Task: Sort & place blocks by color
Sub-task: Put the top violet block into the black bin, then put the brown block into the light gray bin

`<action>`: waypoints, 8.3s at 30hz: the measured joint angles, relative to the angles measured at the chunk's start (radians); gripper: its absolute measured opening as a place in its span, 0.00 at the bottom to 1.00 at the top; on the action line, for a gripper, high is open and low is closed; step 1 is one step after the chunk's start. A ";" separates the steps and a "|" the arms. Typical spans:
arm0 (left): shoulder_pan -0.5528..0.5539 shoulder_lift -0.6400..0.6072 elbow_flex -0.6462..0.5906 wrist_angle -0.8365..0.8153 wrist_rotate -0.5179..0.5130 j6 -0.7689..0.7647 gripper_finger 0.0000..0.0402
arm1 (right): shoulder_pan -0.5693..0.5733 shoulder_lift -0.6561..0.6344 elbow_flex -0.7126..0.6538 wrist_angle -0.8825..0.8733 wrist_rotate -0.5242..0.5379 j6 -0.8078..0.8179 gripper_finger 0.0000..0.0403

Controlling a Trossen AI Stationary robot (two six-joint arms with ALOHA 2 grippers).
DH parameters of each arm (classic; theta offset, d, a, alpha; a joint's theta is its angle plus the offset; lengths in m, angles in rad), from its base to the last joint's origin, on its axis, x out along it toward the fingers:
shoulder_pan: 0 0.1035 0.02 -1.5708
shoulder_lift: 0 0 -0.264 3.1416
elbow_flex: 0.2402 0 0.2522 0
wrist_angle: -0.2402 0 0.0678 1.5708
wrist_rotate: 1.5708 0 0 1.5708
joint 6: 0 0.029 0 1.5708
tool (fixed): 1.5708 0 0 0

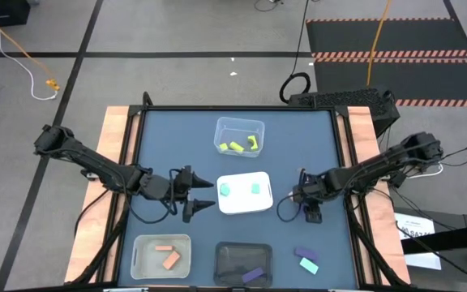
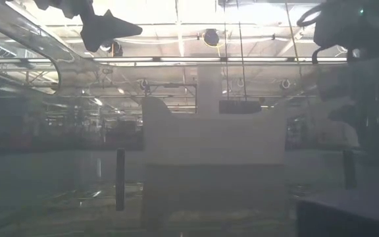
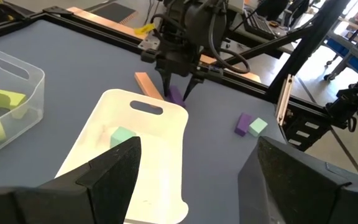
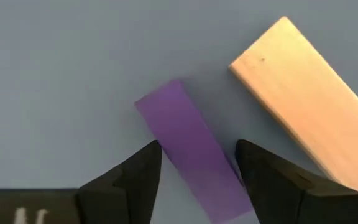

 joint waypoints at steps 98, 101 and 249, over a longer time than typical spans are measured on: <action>-0.033 0.220 -0.001 0.701 0.149 0.465 0.27 | -0.054 0.088 0.314 0.666 0.202 -0.129 0.72; -0.059 0.255 0.000 0.709 0.168 0.408 0.27 | -0.035 0.014 0.314 0.469 0.201 -0.033 0.71; 0.049 0.760 0.587 0.517 -0.822 0.701 0.55 | -0.047 0.043 0.153 1.303 0.647 -0.432 0.27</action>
